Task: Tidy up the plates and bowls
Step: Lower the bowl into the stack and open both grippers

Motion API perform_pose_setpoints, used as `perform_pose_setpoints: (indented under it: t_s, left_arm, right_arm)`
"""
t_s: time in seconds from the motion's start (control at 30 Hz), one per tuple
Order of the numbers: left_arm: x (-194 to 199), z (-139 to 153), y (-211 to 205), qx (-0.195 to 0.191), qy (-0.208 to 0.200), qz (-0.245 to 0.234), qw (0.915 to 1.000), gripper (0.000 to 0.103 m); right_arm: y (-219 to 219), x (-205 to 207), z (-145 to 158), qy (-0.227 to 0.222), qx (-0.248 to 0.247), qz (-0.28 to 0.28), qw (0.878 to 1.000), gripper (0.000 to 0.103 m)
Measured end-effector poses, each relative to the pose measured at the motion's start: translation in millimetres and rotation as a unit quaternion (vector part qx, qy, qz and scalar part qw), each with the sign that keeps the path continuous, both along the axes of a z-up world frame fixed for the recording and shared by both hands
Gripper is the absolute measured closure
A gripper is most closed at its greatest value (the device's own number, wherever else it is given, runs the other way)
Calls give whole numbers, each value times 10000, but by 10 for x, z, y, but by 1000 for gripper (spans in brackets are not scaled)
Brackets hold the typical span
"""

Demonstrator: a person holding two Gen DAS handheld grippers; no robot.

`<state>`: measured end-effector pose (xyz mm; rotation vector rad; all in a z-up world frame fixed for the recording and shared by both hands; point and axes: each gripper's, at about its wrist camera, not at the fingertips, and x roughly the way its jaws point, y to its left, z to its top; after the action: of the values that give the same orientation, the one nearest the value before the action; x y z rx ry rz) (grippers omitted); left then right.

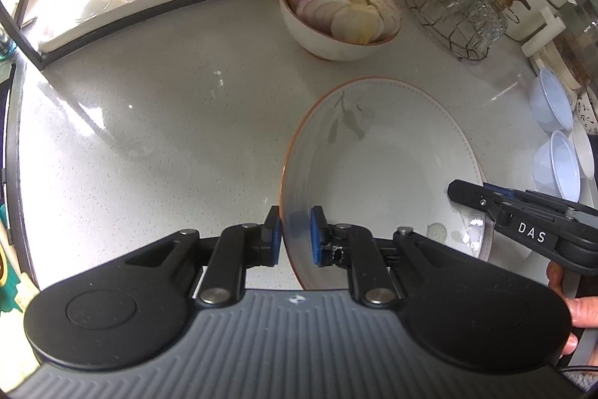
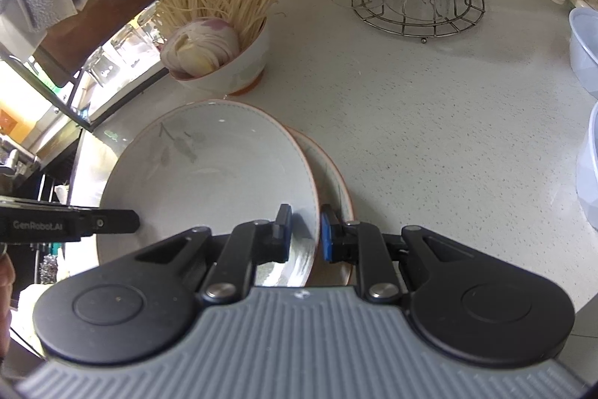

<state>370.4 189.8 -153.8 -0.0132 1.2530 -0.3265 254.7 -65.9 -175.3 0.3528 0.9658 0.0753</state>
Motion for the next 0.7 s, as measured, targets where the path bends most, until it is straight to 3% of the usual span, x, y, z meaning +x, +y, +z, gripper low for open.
perform_pose_setpoints:
  t_s: [0.13,0.27,0.7]
  left_arm:
    - [-15,5,20,-51,150,137,9998,82]
    - [-75,104,-1,-82,31,296,9995,66]
    - [-314,267,-92,3,-308,736,9968,63]
  right_arm:
    - [-40,8,-11,-25,125,37,9999,84]
    - [-81,12,-9,-41,187,123,9997,84]
    - [-182,-30,81,-131,197,350,9991,83]
